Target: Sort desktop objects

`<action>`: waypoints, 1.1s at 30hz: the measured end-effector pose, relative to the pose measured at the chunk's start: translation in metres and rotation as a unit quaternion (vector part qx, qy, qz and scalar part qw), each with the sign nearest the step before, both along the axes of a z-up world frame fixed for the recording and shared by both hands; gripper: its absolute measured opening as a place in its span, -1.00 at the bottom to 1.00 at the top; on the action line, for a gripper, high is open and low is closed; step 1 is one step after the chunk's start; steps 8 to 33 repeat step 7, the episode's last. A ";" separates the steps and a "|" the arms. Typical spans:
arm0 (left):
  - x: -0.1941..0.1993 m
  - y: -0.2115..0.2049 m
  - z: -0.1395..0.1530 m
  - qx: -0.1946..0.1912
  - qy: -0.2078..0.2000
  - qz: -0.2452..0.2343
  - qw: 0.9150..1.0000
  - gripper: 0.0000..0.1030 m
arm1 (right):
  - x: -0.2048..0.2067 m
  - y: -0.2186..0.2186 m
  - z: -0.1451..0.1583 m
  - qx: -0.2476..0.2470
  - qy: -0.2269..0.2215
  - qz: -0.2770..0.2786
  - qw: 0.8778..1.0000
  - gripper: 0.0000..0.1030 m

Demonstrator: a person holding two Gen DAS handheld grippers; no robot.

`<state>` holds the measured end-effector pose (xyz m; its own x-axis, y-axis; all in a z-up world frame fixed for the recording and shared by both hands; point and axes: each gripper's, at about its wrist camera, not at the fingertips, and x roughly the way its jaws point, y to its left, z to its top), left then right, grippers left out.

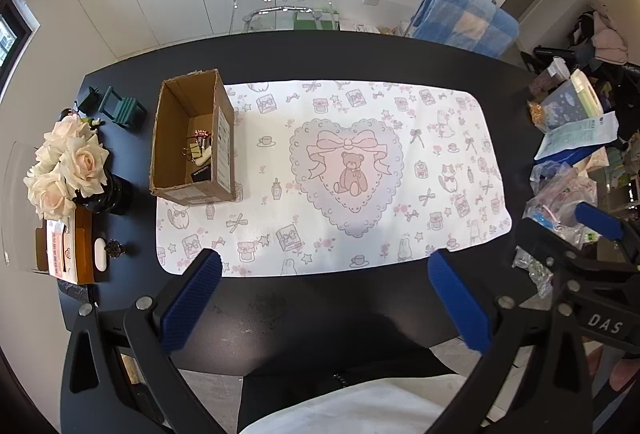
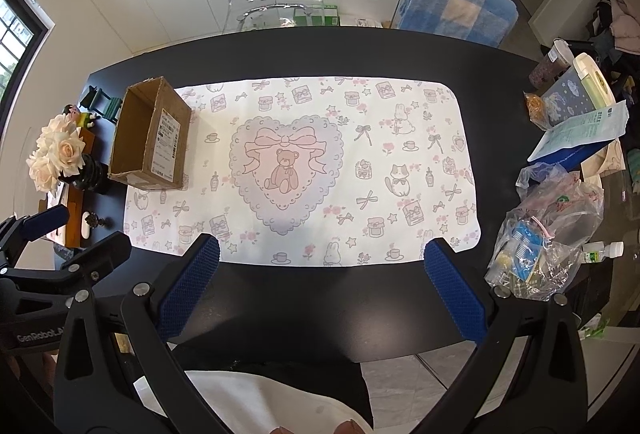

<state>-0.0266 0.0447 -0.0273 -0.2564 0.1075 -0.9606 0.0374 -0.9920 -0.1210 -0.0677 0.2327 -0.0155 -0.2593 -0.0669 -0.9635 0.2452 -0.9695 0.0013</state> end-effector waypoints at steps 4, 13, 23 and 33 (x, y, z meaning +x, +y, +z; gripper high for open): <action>0.001 0.004 0.006 -0.010 0.013 -0.007 1.000 1.00 | 0.000 -0.002 0.002 -0.002 0.001 0.005 1.000 1.00; 0.002 0.007 0.009 -0.017 0.020 -0.016 1.000 1.00 | 0.000 -0.003 0.000 -0.005 -0.001 0.006 1.000 1.00; 0.002 0.007 0.009 -0.017 0.020 -0.016 1.000 1.00 | 0.000 -0.003 0.000 -0.005 -0.001 0.006 1.000 1.00; 0.002 0.007 0.009 -0.017 0.020 -0.016 1.000 1.00 | 0.000 -0.003 0.000 -0.005 -0.001 0.006 1.000 1.00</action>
